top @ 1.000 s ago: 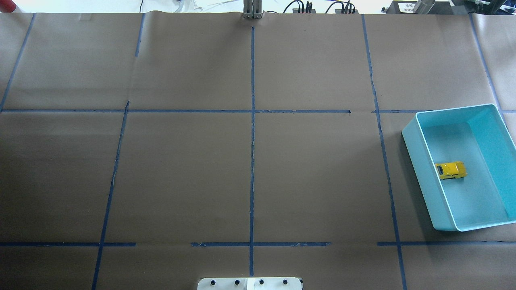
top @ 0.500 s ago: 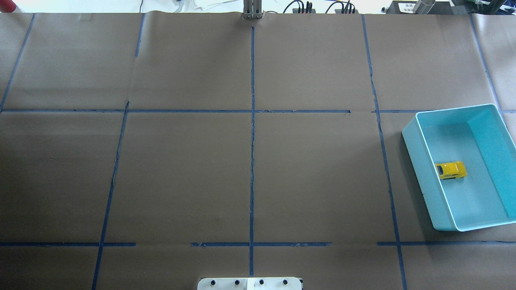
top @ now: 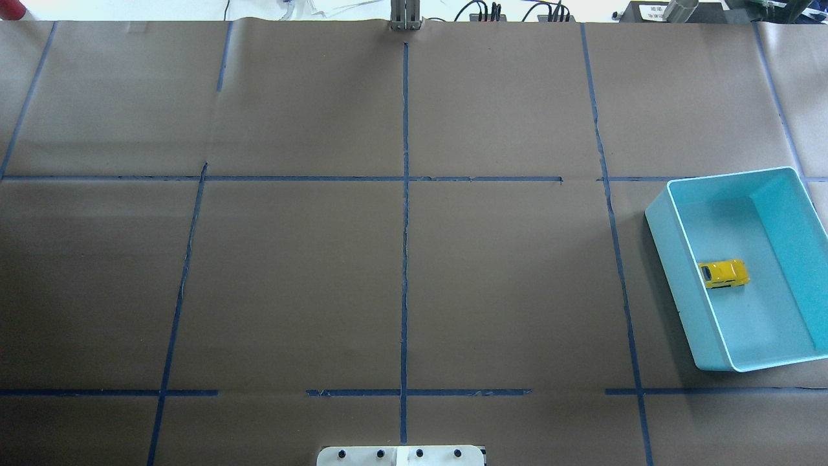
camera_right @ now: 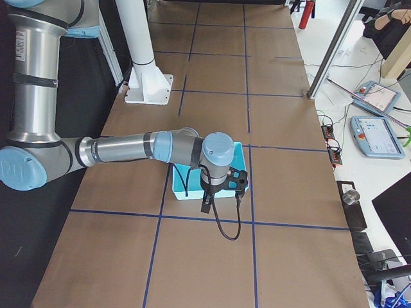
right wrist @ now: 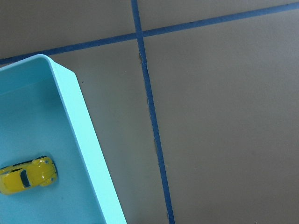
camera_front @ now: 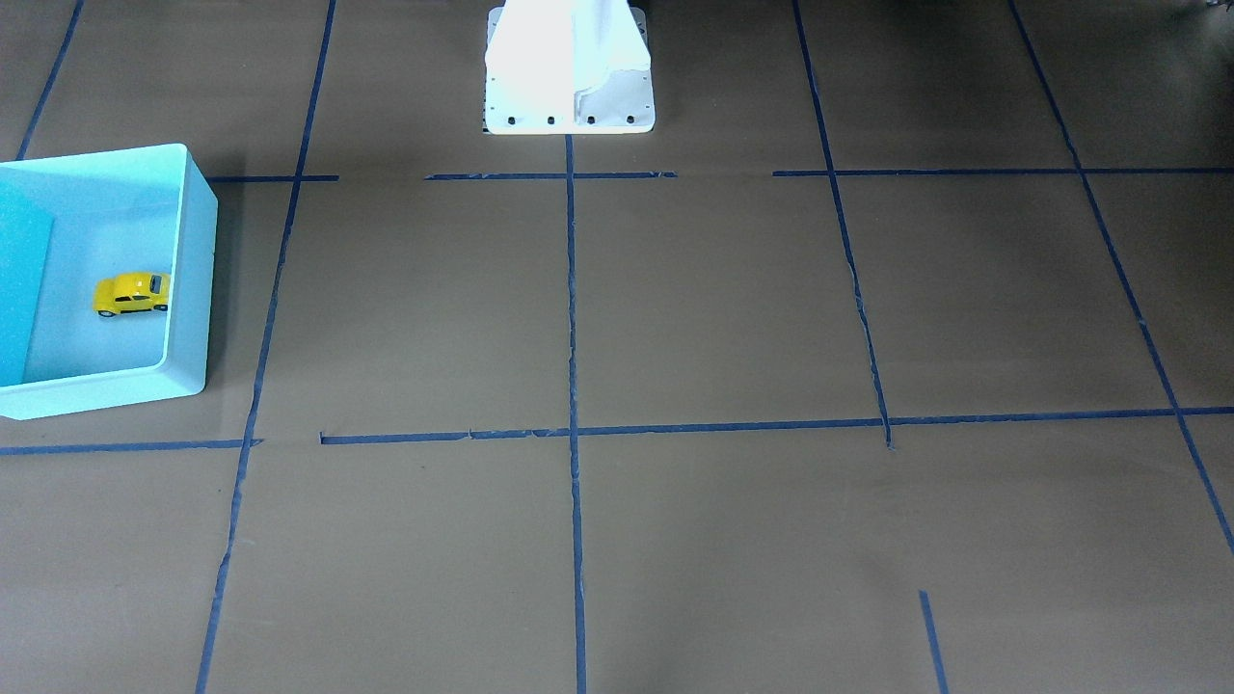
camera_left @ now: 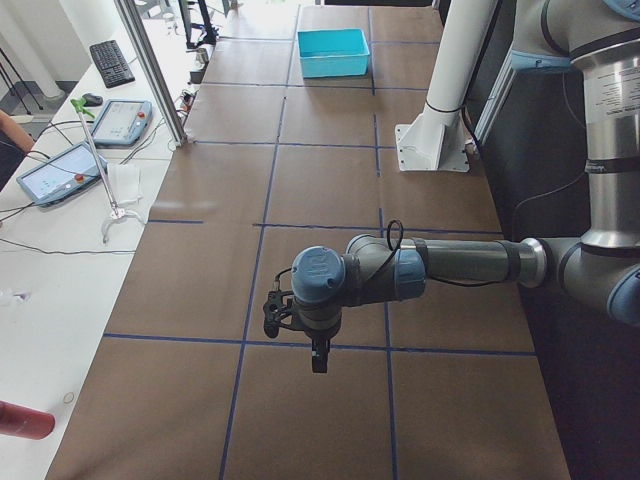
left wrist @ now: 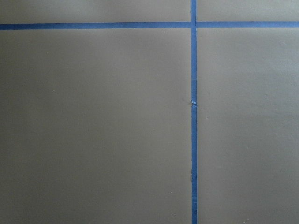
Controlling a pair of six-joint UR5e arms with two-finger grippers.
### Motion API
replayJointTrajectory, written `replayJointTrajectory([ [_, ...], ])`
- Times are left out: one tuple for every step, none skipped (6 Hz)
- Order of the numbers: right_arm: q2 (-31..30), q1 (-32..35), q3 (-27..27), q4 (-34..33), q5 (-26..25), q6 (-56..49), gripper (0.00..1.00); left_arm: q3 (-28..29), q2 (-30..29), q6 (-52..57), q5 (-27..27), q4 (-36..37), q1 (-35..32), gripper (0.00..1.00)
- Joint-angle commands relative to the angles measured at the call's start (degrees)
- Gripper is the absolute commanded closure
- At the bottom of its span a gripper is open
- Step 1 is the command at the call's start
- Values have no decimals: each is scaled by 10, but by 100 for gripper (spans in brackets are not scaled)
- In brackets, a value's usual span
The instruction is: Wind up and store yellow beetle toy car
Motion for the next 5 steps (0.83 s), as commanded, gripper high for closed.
replayJointTrajectory([
  [-7,2,-38,18,-4,-1,0,1,0,0,0,0,0,0],
  [-28,3,-68,103,-5,-20,0,1,0,0,0,0,0,0],
  [-50,9,-72,156,-5,-26,0,1,0,0,0,0,0,0],
  [-47,16,-67,157,-25,-28,0,0,0,-1,0,0,0,0],
  [-46,19,-65,156,-30,-29,0,1,0,-1,0,0,0,0],
])
